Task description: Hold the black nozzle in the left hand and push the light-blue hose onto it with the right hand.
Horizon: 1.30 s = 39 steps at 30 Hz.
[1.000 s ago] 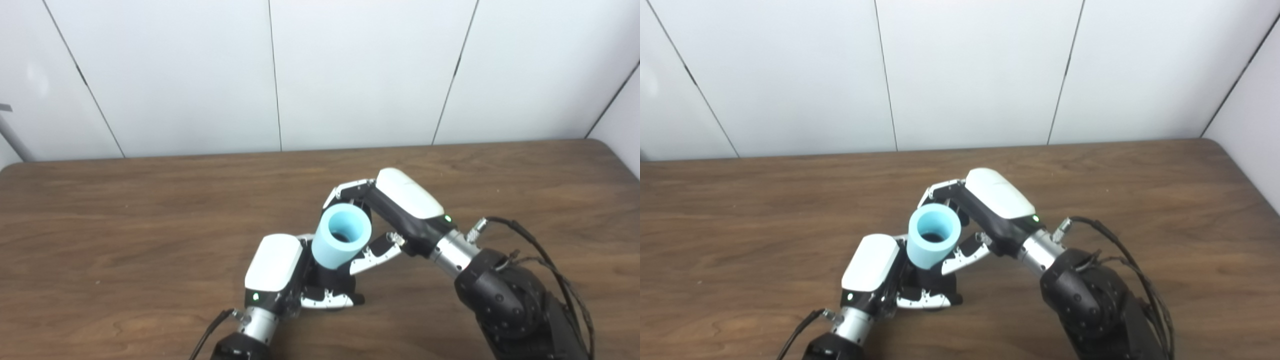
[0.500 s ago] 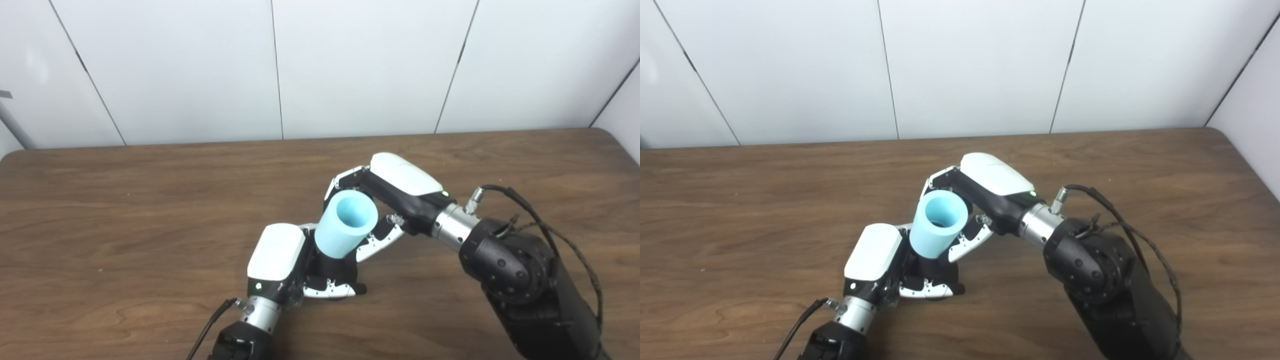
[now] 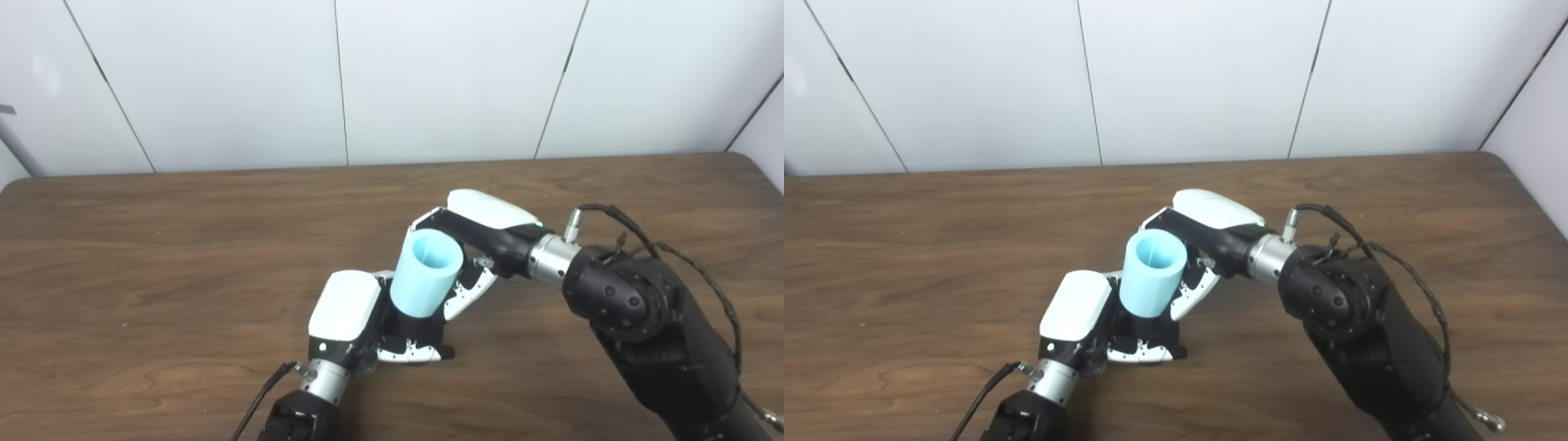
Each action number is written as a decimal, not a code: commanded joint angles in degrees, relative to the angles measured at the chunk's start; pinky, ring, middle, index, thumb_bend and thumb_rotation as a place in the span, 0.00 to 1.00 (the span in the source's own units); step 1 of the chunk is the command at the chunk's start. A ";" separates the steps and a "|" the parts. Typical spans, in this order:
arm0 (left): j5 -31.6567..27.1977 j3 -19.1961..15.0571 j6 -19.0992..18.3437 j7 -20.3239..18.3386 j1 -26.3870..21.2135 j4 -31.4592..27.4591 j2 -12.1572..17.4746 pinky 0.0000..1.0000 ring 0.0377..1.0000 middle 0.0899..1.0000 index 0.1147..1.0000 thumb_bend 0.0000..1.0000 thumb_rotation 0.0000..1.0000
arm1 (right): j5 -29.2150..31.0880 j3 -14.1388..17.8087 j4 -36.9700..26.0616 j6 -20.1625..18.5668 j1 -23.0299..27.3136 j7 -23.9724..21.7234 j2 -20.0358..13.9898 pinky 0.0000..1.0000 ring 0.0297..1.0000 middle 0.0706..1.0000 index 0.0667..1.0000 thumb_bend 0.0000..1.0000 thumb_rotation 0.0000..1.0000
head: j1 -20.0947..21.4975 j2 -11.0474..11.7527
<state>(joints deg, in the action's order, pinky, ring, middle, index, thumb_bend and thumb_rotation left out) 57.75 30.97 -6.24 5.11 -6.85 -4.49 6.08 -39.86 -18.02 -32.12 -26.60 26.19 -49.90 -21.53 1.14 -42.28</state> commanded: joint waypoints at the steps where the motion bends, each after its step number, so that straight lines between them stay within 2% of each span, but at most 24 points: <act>1: 1.09 1.69 -0.48 -2.98 1.84 1.58 0.04 0.33 0.40 0.35 0.43 0.52 0.00 | -1.01 0.81 -1.48 -0.31 2.07 -2.77 0.24 0.30 0.34 0.45 0.54 0.48 0.00 | 0.12 -0.09; 5: 1.00 1.83 -0.50 -2.68 1.85 2.15 -0.18 0.33 0.39 0.35 0.43 0.52 0.00 | -2.90 2.30 -2.30 -0.32 2.85 -6.75 1.25 0.28 0.34 0.44 0.53 0.48 0.00 | -0.01 -0.09; 11: 0.76 1.84 -0.60 -2.91 1.85 2.35 -0.35 0.33 0.39 0.35 0.43 0.52 0.00 | -4.61 4.37 -3.79 -0.30 3.54 -10.21 2.71 0.27 0.35 0.45 0.54 0.48 0.00 | -0.18 -0.17; 19: 0.50 1.79 -0.55 -3.02 1.84 2.54 -0.34 0.33 0.39 0.34 0.43 0.52 0.00 | -7.73 5.57 -4.93 -0.27 4.64 -14.46 4.40 0.28 0.35 0.46 0.54 0.48 0.00 | -0.08 -0.15; 26: 0.70 1.84 -0.60 -2.94 1.80 2.66 -0.36 0.33 0.40 0.35 0.43 0.52 0.00 | -9.65 6.52 -5.42 -0.25 4.42 -16.14 5.23 0.27 0.35 0.46 0.54 0.48 0.00 | -0.03 -0.17; 30: 0.42 1.81 -0.70 -3.39 1.83 2.64 -0.34 0.33 0.39 0.34 0.43 0.52 0.00 | -10.08 5.78 -5.56 -0.16 4.01 -14.18 4.63 0.29 0.34 0.45 0.54 0.50 0.00 | -0.04 -0.25; 33: 0.42 1.81 -1.03 -4.10 1.77 2.47 -0.31 0.34 0.40 0.35 0.43 0.52 0.00 | -10.56 5.27 -5.87 0.09 3.83 -13.40 4.06 0.36 0.36 0.46 0.53 0.51 0.00 | 0.05 -0.23; 34: 0.36 1.79 -1.07 -4.26 1.74 2.43 -0.31 0.34 0.41 0.36 0.43 0.52 0.00 | -10.81 5.23 -6.03 0.07 3.83 -13.53 3.91 0.39 0.43 0.44 0.51 0.52 0.00 | 0.03 -0.25; 35: 0.31 1.76 -1.13 -4.41 1.72 2.39 -0.32 0.34 0.41 0.36 0.43 0.52 0.00 | -11.20 5.25 -6.20 -0.03 3.86 -13.82 3.87 0.41 0.47 0.50 0.57 0.68 0.06 | 0.03 -0.25; 36: 0.24 1.73 -1.14 -4.50 1.69 2.39 -0.33 0.35 0.42 0.36 0.43 0.52 0.00 | -11.61 5.33 -6.39 -0.12 3.90 -14.16 3.90 0.43 0.49 0.55 0.60 0.77 0.10 | 0.00 -0.25; 37: 0.21 1.71 -1.13 -4.52 1.66 2.44 -0.33 0.34 0.41 0.36 0.43 0.52 0.00 | -11.88 5.49 -6.53 -0.19 3.91 -14.38 3.99 0.43 0.51 0.58 0.63 0.83 0.13 | -0.07 -0.26; 39: 0.29 1.72 -1.14 -4.58 1.60 2.51 -0.32 0.35 0.41 0.36 0.43 0.52 0.00 | -11.97 5.67 -6.69 -0.21 3.94 -14.37 4.03 0.44 0.53 0.59 0.64 0.87 0.15 | -0.07 -0.26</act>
<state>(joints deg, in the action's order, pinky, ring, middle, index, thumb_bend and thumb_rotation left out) 57.50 31.53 -6.28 4.18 -6.70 -4.35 5.32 -51.25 -13.09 -36.78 -26.63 28.08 -65.23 -17.28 1.05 -42.45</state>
